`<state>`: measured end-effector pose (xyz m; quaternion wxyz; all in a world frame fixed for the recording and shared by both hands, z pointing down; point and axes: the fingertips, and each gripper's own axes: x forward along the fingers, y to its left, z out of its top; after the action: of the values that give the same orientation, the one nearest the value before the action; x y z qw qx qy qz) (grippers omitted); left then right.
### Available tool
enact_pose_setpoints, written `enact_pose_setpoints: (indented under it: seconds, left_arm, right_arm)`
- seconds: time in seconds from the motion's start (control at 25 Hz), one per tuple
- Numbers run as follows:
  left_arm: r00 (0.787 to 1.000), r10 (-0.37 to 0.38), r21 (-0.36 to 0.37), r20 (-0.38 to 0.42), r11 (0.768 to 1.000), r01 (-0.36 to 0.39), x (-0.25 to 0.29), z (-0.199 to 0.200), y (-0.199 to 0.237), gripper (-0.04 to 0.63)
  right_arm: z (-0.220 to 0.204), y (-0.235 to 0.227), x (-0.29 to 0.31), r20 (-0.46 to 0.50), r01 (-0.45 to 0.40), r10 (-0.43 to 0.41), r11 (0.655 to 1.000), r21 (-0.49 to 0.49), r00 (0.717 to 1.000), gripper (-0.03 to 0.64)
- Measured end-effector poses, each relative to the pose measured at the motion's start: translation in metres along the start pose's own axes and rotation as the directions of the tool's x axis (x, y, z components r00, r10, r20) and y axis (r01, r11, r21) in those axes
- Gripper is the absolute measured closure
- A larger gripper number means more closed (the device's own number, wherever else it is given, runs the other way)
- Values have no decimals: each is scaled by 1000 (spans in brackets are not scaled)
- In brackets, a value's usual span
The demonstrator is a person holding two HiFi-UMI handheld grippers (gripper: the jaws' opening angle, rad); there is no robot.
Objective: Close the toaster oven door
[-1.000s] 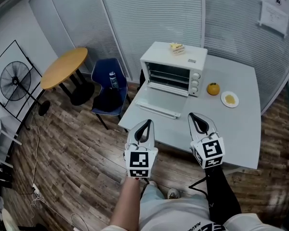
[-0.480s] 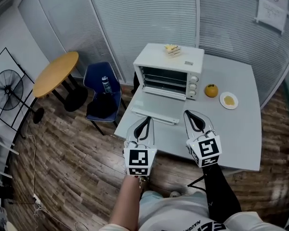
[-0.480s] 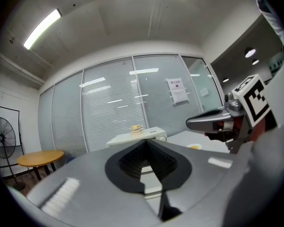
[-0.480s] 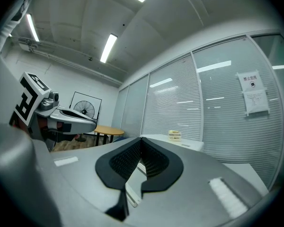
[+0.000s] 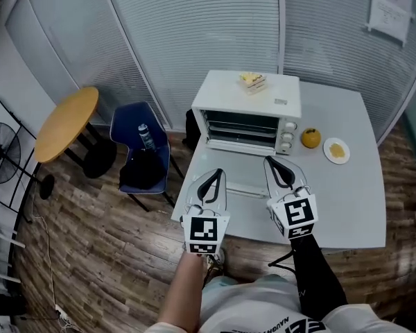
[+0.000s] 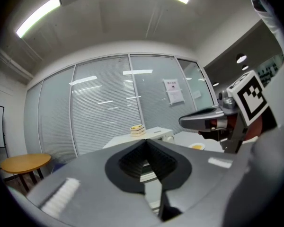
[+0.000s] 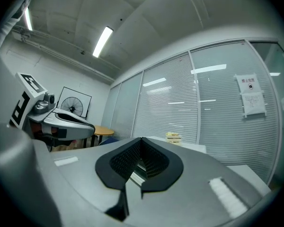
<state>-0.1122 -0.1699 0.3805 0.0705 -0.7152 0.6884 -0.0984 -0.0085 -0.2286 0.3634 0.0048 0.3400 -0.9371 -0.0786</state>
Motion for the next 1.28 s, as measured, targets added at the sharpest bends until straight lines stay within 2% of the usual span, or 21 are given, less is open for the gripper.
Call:
enact_pose_setpoints:
  seconds: [0.36, 0.76, 1.0, 1.28]
  left_arm:
    - [989, -146, -12, 14, 989, 147, 58, -20, 65, 540]
    - [947, -320, -42, 31, 946, 322, 92, -48, 89, 540]
    - [922, -388, -88, -1, 918, 386, 100, -72, 81, 540]
    - [905, -420, -130, -62, 903, 410, 106, -111, 63, 540]
  right_arm:
    - [-13, 9, 75, -64, 134, -134, 991, -8, 989, 614]
    - [-34, 21, 110, -117, 272, -271, 962, -9, 955, 614]
    - [-59, 29, 111, -182, 295, -291, 956, -5, 939, 614]
    - [-112, 42, 111, -308, 276, -251, 960, 38, 918, 614]
